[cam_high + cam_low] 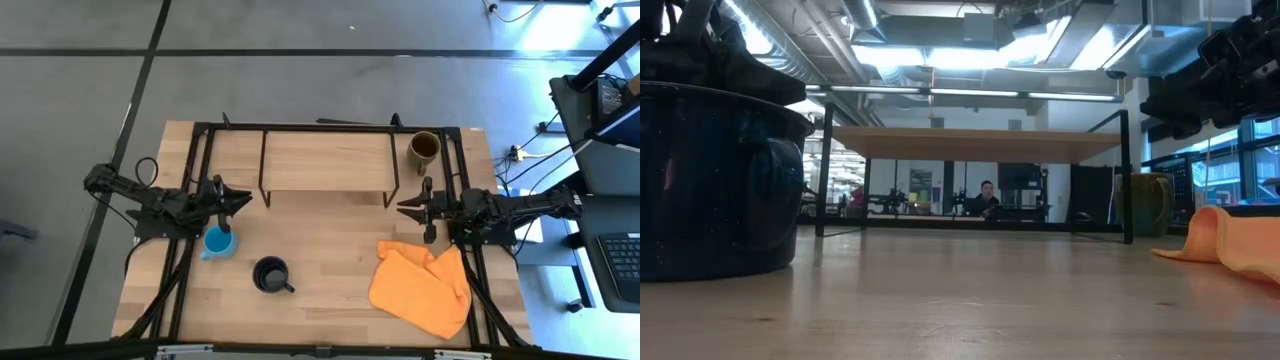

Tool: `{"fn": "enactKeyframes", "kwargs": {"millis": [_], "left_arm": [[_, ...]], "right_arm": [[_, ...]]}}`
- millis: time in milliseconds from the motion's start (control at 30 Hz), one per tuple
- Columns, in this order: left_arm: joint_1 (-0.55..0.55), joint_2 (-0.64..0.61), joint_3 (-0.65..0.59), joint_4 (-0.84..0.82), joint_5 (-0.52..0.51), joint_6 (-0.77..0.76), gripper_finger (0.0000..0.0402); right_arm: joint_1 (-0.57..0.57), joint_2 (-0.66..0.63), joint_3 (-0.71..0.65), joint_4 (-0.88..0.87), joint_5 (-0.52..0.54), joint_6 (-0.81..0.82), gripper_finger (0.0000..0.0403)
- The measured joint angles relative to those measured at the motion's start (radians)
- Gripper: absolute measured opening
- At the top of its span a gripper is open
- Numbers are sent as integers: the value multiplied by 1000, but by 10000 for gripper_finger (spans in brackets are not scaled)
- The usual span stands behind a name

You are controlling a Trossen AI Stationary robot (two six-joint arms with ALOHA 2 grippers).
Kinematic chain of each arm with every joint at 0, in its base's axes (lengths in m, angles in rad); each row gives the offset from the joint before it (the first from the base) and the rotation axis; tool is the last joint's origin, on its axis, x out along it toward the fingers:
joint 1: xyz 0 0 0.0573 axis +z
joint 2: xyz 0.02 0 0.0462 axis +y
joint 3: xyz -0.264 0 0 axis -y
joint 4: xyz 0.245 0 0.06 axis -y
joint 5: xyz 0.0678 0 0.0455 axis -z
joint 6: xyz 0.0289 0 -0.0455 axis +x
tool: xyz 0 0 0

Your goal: Stack small to large cups/mugs on shelf

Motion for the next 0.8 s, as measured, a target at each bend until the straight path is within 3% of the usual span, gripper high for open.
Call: {"fn": "enactKeyframes", "kwargs": {"millis": [167, 267, 467, 633, 733, 800], "left_arm": [[2, 0, 0, 120, -11, -181, 73], [11, 0, 0, 213, -123, -147, 73], [31, 0, 0, 311, -217, -26, 73], [36, 0, 0, 307, -165, -31, 73], [52, 0, 1, 382, -223, -22, 73], [65, 0, 29, 411, -161, 42, 71]], "right_arm": [[0, 0, 0, 0, 0, 0, 81], [0, 0, 0, 0, 0, -1, 81], [0, 0, 0, 0, 0, 0, 80], [0, 0, 0, 0, 0, 0, 80], [0, 0, 0, 0, 0, -1, 80], [0, 0, 0, 0, 0, 0, 80]]}}
